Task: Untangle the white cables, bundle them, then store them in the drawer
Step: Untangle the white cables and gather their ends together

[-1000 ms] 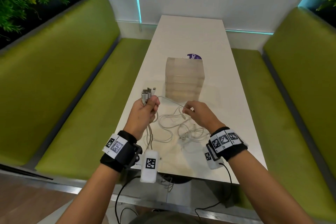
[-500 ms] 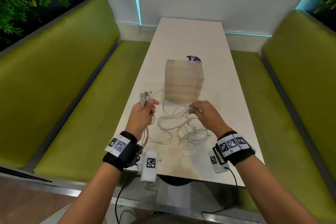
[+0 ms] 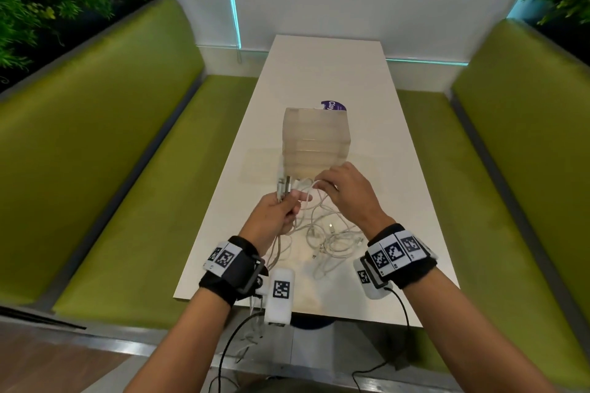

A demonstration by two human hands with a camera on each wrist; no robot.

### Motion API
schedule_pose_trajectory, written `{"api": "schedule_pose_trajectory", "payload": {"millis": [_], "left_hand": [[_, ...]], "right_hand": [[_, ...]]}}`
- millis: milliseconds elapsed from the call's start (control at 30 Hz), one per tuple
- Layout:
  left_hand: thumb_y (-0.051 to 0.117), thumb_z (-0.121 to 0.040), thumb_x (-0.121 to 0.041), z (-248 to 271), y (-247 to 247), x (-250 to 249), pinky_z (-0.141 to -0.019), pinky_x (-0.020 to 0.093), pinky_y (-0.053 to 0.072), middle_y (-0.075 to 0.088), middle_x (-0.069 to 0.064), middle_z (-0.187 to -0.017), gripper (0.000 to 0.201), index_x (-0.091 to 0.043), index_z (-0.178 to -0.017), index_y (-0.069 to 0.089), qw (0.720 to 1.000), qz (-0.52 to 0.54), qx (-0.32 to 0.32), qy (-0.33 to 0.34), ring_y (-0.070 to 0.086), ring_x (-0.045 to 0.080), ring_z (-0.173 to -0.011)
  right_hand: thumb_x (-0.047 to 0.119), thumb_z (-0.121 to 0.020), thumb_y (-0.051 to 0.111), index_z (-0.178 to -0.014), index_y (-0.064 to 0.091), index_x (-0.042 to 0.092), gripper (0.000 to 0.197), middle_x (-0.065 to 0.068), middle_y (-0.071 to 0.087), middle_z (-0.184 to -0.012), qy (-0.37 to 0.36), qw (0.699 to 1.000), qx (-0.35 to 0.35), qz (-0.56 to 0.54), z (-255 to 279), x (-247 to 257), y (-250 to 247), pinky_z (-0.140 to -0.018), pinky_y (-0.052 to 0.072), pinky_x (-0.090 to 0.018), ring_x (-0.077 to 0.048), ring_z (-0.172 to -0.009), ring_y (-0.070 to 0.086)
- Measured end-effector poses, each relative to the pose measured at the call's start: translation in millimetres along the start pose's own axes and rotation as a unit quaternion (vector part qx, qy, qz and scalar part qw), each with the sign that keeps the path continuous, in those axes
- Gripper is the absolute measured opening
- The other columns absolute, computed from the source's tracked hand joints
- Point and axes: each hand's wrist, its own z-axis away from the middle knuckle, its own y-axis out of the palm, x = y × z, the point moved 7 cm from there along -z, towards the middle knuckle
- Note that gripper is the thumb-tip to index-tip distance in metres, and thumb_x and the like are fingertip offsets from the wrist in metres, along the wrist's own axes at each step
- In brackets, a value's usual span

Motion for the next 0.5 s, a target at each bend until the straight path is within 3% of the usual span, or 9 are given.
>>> {"api": "schedule_pose_trajectory", "payload": {"millis": [100,200,333,500], "left_hand": [[0.044,-0.101,-0.022,2.8,9.5,-3.1,-0.04,0.016,0.022,0.042,-0.003,-0.062,0.027,-0.006,-0.091,0.064,0.996,-0.077,0.041,-0.006,0.028,0.003,-0.04],[0.043,-0.101,-0.021,5.4,5.3,-14.2,-0.04,0.015,0.022,0.039,0.001,-0.064,0.028,-0.011,-0.079,0.057,0.998,-0.045,0.031,0.01,0.028,0.002,-0.04],[0.042,-0.101,-0.022,11.1,-6.2,-34.4,-0.041,0.016,0.019,0.037,0.001,-0.063,0.029,-0.014,-0.077,0.056,0.998,-0.015,0.01,0.053,0.023,0.005,-0.045],[0.042,-0.101,-0.02,20.2,-20.4,-60.8,-0.04,0.016,0.02,0.038,-0.001,-0.059,0.029,-0.013,-0.076,0.056,0.994,0.041,-0.011,0.1,0.023,0.005,-0.045]], "right_hand": [[0.026,-0.094,0.054,-0.094,0.071,0.018,0.019,0.002,0.067,-0.087,-0.015,1.0,0.0,-0.002,-2.0,8.3,2.1,-0.071,0.043,-0.033,-0.019,-0.088,0.05],[0.033,-0.095,0.052,-0.092,0.068,0.018,0.022,0.004,0.063,-0.087,0.012,0.999,0.045,-0.006,-3.4,1.9,12.6,-0.068,0.044,-0.034,-0.014,-0.083,0.052],[0.032,-0.095,0.053,-0.08,0.058,0.009,0.027,0.0,0.052,-0.078,0.074,0.989,0.124,0.021,-2.9,-23.3,35.7,-0.064,0.039,-0.036,-0.022,-0.073,0.051],[0.028,-0.092,0.058,-0.074,0.056,0.016,0.022,-0.006,0.052,-0.095,0.127,0.981,0.143,-0.027,-0.3,-49.4,54.3,-0.069,0.039,-0.032,-0.025,-0.083,0.055]]}}
